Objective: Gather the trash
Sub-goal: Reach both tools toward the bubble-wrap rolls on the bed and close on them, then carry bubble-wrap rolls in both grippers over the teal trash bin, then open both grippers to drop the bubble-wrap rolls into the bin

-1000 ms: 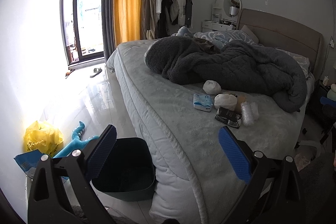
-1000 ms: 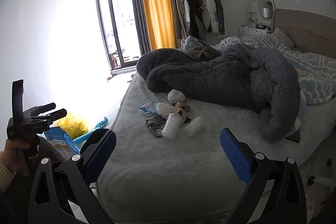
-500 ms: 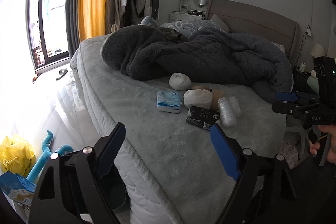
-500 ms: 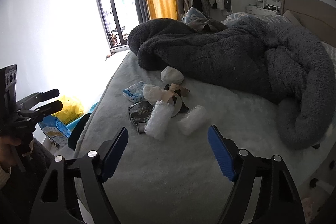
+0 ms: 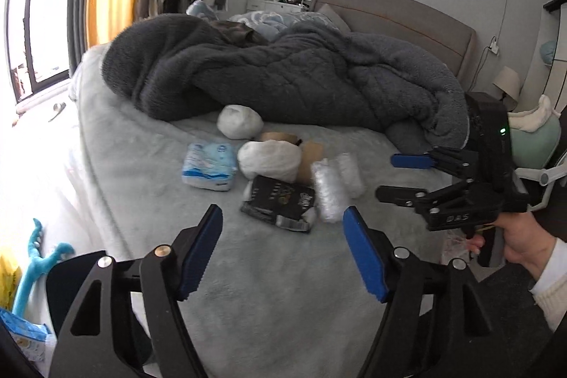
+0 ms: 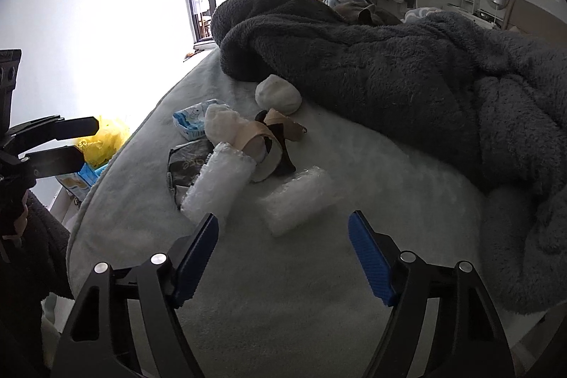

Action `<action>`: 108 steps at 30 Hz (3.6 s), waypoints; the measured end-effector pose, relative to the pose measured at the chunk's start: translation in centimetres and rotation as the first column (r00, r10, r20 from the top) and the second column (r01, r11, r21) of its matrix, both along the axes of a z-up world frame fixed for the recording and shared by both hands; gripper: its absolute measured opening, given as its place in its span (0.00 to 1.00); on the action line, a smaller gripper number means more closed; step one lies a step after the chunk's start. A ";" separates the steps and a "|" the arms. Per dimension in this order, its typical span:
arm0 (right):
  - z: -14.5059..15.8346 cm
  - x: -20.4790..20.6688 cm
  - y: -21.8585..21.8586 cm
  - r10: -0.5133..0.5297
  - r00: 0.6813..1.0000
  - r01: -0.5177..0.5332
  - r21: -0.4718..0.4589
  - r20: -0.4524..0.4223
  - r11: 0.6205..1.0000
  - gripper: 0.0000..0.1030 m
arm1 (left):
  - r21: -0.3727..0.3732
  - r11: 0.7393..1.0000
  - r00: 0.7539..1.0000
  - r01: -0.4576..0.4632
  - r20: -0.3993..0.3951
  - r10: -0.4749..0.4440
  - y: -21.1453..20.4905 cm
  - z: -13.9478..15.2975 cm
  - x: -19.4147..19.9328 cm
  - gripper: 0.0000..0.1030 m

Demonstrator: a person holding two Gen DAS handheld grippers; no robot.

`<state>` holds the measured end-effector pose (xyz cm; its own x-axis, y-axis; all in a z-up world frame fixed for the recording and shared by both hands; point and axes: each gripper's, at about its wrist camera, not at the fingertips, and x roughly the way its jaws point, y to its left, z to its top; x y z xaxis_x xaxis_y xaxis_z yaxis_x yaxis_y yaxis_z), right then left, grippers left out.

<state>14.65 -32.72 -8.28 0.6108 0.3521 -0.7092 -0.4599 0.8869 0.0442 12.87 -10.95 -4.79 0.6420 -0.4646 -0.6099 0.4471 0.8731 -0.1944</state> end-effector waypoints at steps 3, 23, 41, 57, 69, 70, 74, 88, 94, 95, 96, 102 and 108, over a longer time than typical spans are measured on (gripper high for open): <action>-0.9 0.9 -0.2 0.028 1.000 -0.029 -0.015 -0.009 0.999 0.74 | -0.015 1.000 0.999 0.013 -0.031 -0.014 -1.1 -0.5 0.9 0.66; -4.2 4.8 -1.0 0.174 0.984 -0.175 -0.012 -0.042 0.985 0.74 | -0.055 0.996 0.983 0.066 -0.168 -0.074 -6.9 -4.2 5.6 0.54; -4.4 6.9 -1.0 0.170 0.983 -0.167 0.050 -0.075 0.985 0.59 | -0.129 0.988 0.981 0.090 -0.162 -0.110 -6.5 -3.0 6.9 0.32; 1.7 8.4 2.0 0.013 1.000 -0.012 0.188 -0.005 0.982 0.59 | -0.010 0.991 0.991 -0.137 -0.010 0.137 1.5 -0.2 7.4 0.32; 4.3 9.5 10.8 -0.013 1.000 0.013 0.197 -0.001 0.980 0.59 | 0.065 0.947 0.949 -0.314 -0.016 0.315 10.7 -1.2 8.3 0.32; 4.4 9.5 11.7 -0.003 1.000 0.004 0.202 -0.004 0.979 0.59 | 0.073 0.942 0.944 -0.328 -0.025 0.330 11.5 -1.5 8.4 0.32; 4.3 9.7 15.0 0.033 0.999 -0.030 0.205 -0.014 0.978 0.59 | 0.098 0.921 0.921 -0.376 -0.066 0.383 14.6 -2.6 8.3 0.32; 2.7 8.9 26.3 0.174 0.983 -0.159 0.186 -0.067 0.970 0.59 | 0.200 0.855 0.818 -0.479 -0.251 0.518 24.2 -7.6 7.4 0.32; 1.6 8.7 29.9 0.219 0.970 -0.197 0.191 -0.103 0.962 0.59 | 0.225 0.841 0.778 -0.491 -0.320 0.540 26.9 -9.7 7.0 0.32; 1.4 8.7 30.5 0.225 0.968 -0.202 0.191 -0.108 0.961 0.59 | 0.229 0.841 0.774 -0.490 -0.330 0.541 27.2 -9.9 6.9 0.32; 1.1 8.7 31.1 0.231 0.966 -0.207 0.189 -0.114 0.960 0.59 | 0.234 0.841 0.767 -0.487 -0.346 0.541 27.6 -10.4 6.8 0.32; -0.4 8.4 34.4 0.256 0.955 -0.228 0.177 -0.152 0.957 0.59 | 0.221 0.853 0.728 -0.473 -0.446 0.520 29.1 -12.6 6.2 0.32; -2.3 8.6 36.8 0.261 0.942 -0.229 0.165 -0.211 0.959 0.59 | 0.196 0.866 0.683 -0.460 -0.545 0.486 30.5 -14.8 5.4 0.33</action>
